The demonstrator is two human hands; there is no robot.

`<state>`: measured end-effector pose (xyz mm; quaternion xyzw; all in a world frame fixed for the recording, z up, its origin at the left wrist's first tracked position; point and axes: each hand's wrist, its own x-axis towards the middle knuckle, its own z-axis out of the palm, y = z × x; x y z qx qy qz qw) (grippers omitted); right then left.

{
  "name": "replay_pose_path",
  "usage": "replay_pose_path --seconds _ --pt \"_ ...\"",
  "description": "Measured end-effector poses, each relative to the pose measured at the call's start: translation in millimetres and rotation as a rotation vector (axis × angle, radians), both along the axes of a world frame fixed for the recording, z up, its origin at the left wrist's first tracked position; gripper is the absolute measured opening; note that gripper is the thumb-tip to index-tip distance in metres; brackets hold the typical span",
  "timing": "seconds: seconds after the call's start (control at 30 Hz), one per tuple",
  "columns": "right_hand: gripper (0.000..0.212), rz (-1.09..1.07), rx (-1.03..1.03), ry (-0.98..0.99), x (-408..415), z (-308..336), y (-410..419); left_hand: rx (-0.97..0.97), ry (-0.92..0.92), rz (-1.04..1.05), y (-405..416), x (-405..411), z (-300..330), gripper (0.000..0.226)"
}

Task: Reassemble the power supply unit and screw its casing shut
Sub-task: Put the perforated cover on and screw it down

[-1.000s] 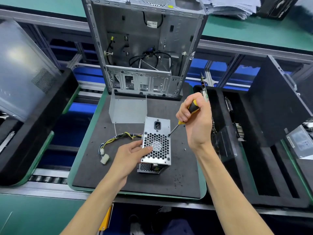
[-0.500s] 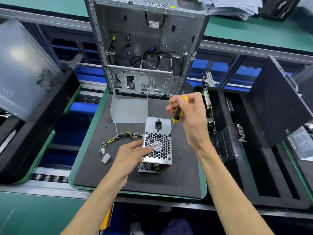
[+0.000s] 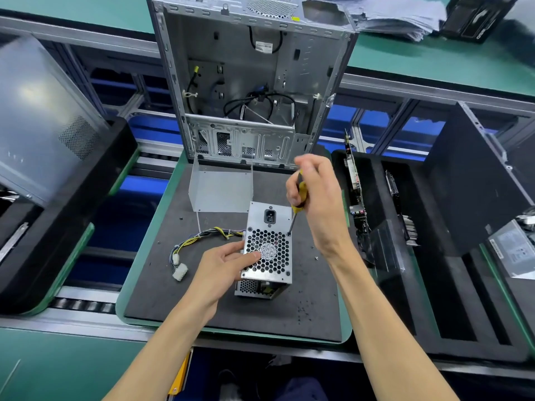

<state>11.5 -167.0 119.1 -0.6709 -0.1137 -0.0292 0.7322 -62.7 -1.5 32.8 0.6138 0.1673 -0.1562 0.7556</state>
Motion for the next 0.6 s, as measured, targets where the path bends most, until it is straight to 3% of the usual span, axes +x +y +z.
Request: replay_pose_path --seconds 0.1,0.23,0.47,0.6 --pt "0.035 0.036 0.019 0.025 0.4 -1.6 -0.7 0.004 0.004 -0.004 1.3 0.4 -0.8 0.031" --pt "0.008 0.007 0.020 -0.036 -1.6 -0.1 -0.7 -0.002 0.004 0.002 0.6 0.8 -1.3 0.030" --pt "0.035 0.000 0.014 0.045 -1.6 -1.4 -0.3 0.040 0.005 -0.006 1.8 0.1 -3.7 0.028" --pt "0.016 -0.015 -0.015 -0.046 -3.6 1.1 -0.5 0.052 0.000 -0.006 1.6 0.1 -4.8 0.028"
